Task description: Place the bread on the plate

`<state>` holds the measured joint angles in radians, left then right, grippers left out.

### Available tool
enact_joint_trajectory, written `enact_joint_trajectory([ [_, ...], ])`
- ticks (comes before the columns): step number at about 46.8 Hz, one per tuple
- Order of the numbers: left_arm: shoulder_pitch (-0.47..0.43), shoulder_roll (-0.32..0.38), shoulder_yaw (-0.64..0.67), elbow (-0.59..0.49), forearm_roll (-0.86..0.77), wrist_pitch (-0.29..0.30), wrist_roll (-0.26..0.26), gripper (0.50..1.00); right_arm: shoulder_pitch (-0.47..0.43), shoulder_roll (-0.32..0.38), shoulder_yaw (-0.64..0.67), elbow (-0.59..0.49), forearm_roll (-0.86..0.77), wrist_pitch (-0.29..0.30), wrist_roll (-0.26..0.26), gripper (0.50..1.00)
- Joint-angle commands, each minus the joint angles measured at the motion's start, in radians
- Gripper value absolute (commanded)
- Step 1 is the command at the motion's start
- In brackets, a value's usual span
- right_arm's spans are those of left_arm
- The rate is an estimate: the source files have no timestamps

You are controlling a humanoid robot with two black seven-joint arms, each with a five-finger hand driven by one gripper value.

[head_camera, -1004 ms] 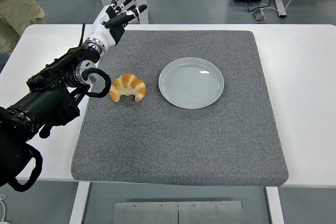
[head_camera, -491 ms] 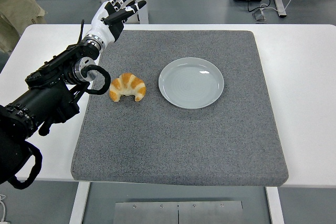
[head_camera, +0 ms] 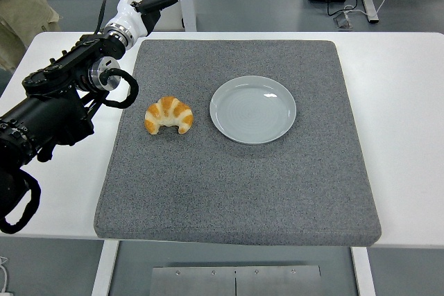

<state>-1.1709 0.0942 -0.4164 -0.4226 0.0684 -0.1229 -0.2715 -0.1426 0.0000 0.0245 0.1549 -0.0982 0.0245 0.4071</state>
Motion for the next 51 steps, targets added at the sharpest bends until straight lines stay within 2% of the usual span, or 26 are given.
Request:
enact_joint_trajectory([
  [1,-0.006,0.028,0.056,-0.036,0.005,0.002,-0.002,0.974,0.0,0.0,0.0,0.0,0.0,0.0,-0.001,1.0],
  [14,-0.018,0.157,0.107,-0.225,0.096,0.028,0.0,0.974,0.0,0.0,0.0,0.0,0.0,0.0,-0.001,1.0],
  [22,-0.019,0.243,0.107,-0.349,0.295,0.035,0.0,0.974,0.0,0.0,0.0,0.0,0.0,0.0,-0.001,1.0],
  [30,-0.016,0.332,0.107,-0.498,0.476,0.071,0.006,0.974,0.0,0.0,0.0,0.0,0.0,0.0,-0.001,1.0],
  [37,-0.004,0.44,0.107,-0.683,0.586,0.092,0.066,0.974,0.0,0.0,0.0,0.0,0.0,0.0,-0.001,1.0],
  [42,-0.003,0.481,0.117,-0.731,0.706,0.1,0.12,0.974,0.0,0.0,0.0,0.0,0.0,0.0,0.001,1.0],
  [51,0.0,0.533,0.177,-0.798,0.898,0.101,0.129,0.974,0.0,0.0,0.0,0.0,0.0,0.0,-0.001,1.0],
])
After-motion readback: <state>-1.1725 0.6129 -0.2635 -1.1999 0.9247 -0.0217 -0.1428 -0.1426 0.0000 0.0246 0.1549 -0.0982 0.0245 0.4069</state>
